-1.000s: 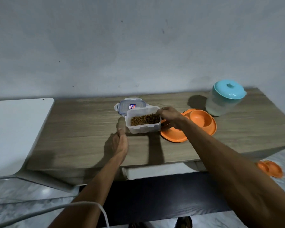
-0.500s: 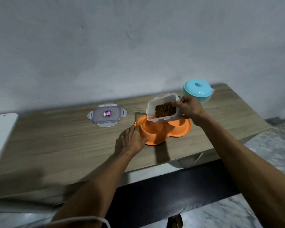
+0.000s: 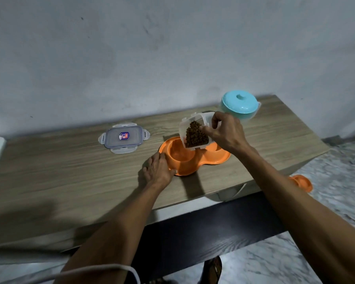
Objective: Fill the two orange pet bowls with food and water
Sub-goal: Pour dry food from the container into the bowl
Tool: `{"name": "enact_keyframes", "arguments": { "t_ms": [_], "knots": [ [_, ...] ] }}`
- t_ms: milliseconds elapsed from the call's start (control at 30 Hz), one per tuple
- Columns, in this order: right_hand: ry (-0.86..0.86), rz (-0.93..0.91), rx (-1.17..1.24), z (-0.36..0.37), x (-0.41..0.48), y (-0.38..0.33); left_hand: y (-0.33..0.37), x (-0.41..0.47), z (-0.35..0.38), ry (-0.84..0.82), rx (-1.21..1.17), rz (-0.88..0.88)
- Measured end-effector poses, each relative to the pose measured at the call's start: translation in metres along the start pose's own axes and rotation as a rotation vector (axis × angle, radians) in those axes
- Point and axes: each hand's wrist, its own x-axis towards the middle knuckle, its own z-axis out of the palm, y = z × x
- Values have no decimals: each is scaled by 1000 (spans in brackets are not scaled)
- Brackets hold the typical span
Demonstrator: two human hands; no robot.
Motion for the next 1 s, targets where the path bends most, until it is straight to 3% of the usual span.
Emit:
{"name": "enact_keyframes", "arguments": {
  "t_ms": [333, 1000],
  "knots": [
    [-53, -146, -126, 3, -6, -12, -1, 1, 0, -9, -12, -13],
    [-49, -164, -120, 6, -9, -12, 0, 1, 1, -13, -32, -11]
  ]
}}
